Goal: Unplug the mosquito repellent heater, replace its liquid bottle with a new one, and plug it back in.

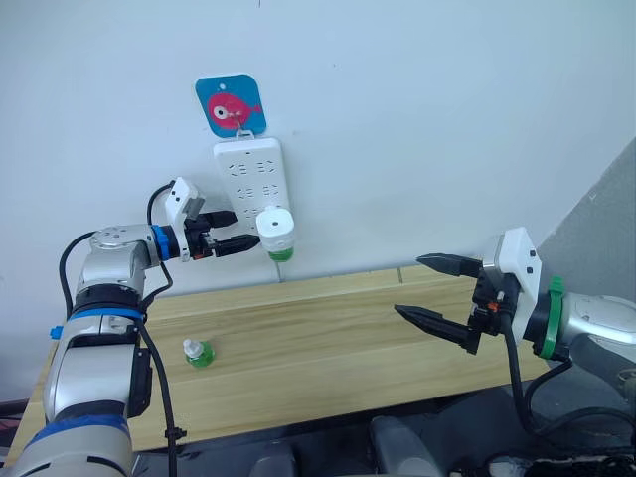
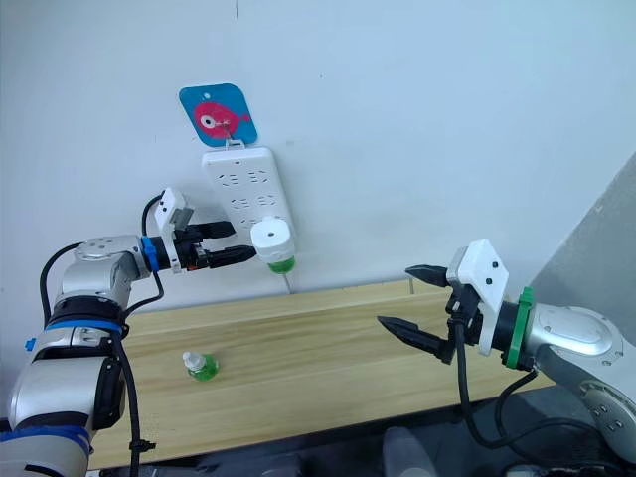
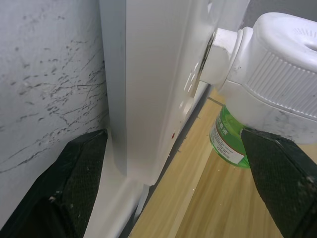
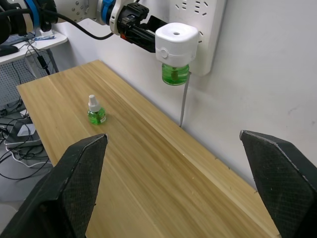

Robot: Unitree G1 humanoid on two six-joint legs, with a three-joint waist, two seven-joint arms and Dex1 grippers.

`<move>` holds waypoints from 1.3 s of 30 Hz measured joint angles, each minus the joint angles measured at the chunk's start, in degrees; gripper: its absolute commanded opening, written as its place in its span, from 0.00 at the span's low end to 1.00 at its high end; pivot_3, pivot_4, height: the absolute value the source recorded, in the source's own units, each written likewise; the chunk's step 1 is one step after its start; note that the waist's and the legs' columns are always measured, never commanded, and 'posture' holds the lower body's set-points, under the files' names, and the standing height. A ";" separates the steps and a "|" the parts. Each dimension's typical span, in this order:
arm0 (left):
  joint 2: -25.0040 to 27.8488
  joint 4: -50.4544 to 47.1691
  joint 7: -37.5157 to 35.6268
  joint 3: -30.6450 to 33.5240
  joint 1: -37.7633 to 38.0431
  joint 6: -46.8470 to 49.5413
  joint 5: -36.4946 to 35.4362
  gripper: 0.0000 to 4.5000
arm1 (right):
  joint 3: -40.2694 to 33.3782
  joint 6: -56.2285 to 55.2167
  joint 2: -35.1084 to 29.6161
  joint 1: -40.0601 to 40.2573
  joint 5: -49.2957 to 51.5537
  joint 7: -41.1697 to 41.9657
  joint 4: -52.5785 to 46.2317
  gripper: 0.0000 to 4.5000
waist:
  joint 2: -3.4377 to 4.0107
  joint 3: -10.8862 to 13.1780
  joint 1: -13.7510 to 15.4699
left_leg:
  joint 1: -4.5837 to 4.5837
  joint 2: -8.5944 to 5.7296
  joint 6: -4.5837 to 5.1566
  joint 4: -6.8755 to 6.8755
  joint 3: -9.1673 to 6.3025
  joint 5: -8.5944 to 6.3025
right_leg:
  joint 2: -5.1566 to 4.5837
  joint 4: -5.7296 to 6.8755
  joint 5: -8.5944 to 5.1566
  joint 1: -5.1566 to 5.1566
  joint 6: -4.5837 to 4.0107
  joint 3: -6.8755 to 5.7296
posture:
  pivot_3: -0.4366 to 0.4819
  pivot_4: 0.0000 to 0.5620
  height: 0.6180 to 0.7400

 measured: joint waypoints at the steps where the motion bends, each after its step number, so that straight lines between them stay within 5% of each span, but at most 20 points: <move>1: 0.00 -0.30 -0.69 0.00 0.00 0.23 -0.02 1.00 | 0.06 -0.12 0.00 0.00 0.00 -0.03 0.00 0.99 | 0.00 0.00 -0.02 | -0.02 0.00 0.01 -0.01 -0.01 0.00 | 0.00 -0.01 0.00 -0.01 0.00 0.00 | 0.15 0.19 0.83; 12: 0.80 -1.99 -3.71 -0.55 -0.69 1.18 0.50 1.00 | 0.13 -0.43 -0.03 0.53 0.02 -0.11 0.00 0.99 | -0.01 0.02 -1.02 | -0.08 0.00 0.03 -0.01 -0.02 -0.02 | -0.01 -0.03 0.00 -0.05 0.00 -0.01 | 0.16 0.20 0.83; 15: 0.78 -1.98 -3.40 -0.55 -1.21 1.21 0.53 0.88 | 0.15 -0.43 -0.03 0.53 0.02 -0.12 0.00 1.00 | -0.02 0.03 -1.04 | -0.09 0.00 0.03 -0.01 -0.02 -0.02 | -0.01 -0.03 -0.01 -0.05 0.01 -0.01 | 0.15 0.20 0.83; 24: 0.50 -1.78 -2.87 -0.61 -1.79 1.42 0.48 0.29 | 0.84 -0.41 -0.02 0.11 0.08 -0.43 0.00 1.00 | -0.02 0.07 -1.09 | -0.08 0.00 0.03 -0.01 -0.01 -0.02 | -0.01 -0.03 -0.01 -0.04 0.01 0.00 | 0.15 0.20 0.83; 32: 0.21 -3.39 -3.11 -0.55 -1.49 3.74 0.36 0.29 | 11.19 -0.39 7.87 -8.29 -5.38 -7.94 1.45 1.00 | 0.00 0.16 -1.24 | -0.06 0.01 0.03 0.02 -0.05 -0.01 | 0.00 0.00 0.00 -0.05 0.01 -0.01 | 0.15 0.22 0.83; 39: 0.35 -9.13 -2.27 -0.07 0.41 7.86 -0.23 0.29 | 25.40 0.73 25.18 -19.78 -18.05 -20.85 9.88 1.00 | 0.17 0.57 -1.19 | -0.12 0.00 0.02 0.01 -0.14 -0.01 | -0.02 0.02 0.01 -0.10 -0.01 -0.03 | 0.17 0.24 0.83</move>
